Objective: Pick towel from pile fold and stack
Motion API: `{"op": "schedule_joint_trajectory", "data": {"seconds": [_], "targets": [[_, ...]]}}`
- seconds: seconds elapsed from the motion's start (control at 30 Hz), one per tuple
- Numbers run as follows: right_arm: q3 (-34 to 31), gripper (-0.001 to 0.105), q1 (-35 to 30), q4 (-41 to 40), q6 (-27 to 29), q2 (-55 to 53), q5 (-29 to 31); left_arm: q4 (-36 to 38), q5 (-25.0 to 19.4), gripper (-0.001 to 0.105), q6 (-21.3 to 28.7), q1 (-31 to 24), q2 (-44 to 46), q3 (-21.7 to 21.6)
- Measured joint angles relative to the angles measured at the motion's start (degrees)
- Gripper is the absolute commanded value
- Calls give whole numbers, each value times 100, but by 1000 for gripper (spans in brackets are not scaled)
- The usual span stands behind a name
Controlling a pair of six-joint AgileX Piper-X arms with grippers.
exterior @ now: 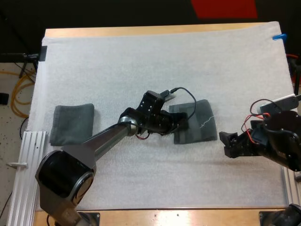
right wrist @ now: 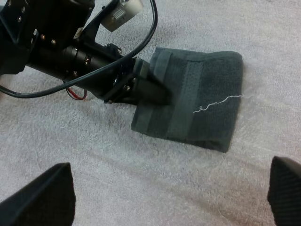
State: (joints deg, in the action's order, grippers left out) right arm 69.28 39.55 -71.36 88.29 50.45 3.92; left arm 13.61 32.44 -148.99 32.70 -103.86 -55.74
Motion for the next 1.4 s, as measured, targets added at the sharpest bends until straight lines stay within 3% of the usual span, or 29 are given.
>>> {"op": "schedule_joint_trajectory", "data": {"seconds": [0.03, 0.07, 0.33, 0.5, 0.63, 0.8, 0.93, 1.1, 1.4], "targets": [[0, 80, 0, 0, 0, 0, 0, 0, 0, 3, 47, 0, 0, 0], [0, 80, 0, 0, 0, 0, 0, 0, 0, 0, 157, 0, 0, 0], [0, 80, 0, 0, 0, 0, 0, 124, 0, 0, 661, 0, 18, -57], [0, 80, 0, 0, 0, 0, 0, 1263, -172, 0, 1816, -110, 250, -605], [0, 80, 0, 0, 0, 0, 0, 2485, -807, 0, 3061, -489, 495, -1314], [0, 80, 0, 0, 0, 0, 0, 4083, -2009, 0, 4619, -1276, 700, -2051], [0, 80, 0, 0, 0, 0, 0, 5427, -2587, 0, 5364, -1949, 720, -2511], [0, 80, 0, 0, 0, 0, 0, 6476, -2722, 0, 5803, -2596, 859, -2715], [0, 80, 0, 0, 0, 0, 0, 6705, -3214, 0, 6128, -3387, 1052, -2727]]}}
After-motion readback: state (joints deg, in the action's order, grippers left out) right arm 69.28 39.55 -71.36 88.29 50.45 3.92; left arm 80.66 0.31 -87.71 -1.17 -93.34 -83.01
